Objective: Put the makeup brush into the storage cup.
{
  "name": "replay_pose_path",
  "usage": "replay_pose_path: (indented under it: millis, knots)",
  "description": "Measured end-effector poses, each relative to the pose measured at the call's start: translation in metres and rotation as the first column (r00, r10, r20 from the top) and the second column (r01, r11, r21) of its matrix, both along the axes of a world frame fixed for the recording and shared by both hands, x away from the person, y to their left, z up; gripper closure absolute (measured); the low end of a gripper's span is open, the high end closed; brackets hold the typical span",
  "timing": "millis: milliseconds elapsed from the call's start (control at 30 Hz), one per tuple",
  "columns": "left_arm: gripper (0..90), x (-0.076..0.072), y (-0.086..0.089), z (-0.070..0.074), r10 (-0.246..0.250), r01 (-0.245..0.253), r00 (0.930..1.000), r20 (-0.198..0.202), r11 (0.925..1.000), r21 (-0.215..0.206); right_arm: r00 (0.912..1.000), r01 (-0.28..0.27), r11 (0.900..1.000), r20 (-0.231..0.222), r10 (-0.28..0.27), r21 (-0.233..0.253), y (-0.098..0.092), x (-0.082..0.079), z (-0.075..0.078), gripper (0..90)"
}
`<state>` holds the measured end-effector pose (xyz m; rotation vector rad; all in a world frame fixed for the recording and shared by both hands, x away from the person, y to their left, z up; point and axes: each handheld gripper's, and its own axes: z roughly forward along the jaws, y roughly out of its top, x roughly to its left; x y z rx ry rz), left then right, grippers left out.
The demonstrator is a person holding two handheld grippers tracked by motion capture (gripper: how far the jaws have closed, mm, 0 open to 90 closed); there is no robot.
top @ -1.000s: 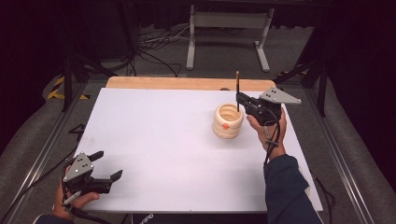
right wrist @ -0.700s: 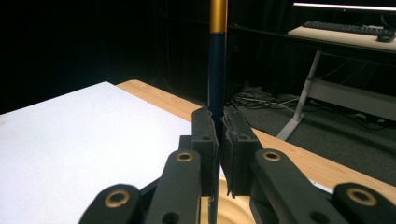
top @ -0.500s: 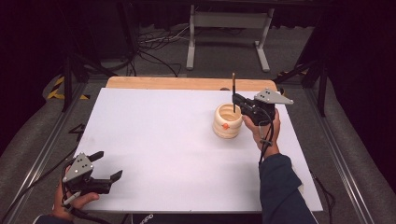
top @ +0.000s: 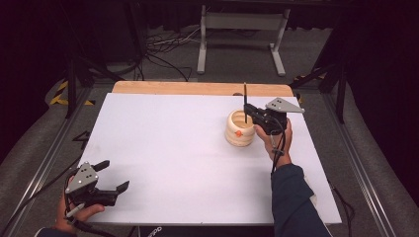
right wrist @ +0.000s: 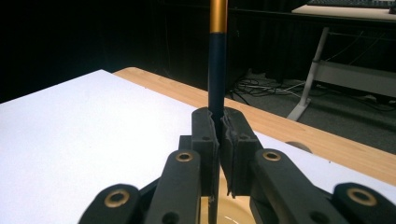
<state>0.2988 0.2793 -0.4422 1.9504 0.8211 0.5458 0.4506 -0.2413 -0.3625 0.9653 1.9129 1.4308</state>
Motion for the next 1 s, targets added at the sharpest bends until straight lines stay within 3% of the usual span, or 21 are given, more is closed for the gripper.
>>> replay_pose_path:
  millis: [500, 1000]
  knots:
    - [5.1, 0.0, 0.0, -0.001, -0.009, 0.009, 1.0, -0.004, 1.0, -0.002, 0.999, -0.001, 1.0, -0.045, 0.001, 0.014, -0.005, 0.002, -0.018, 84.7]
    - [5.2, 0.001, -0.001, -0.001, -0.007, 0.007, 0.9999, -0.011, 1.0, 0.001, 0.9987, 0.006, 1.0, -0.05, -0.005, 0.017, -0.007, -0.004, -0.027, 84.7]
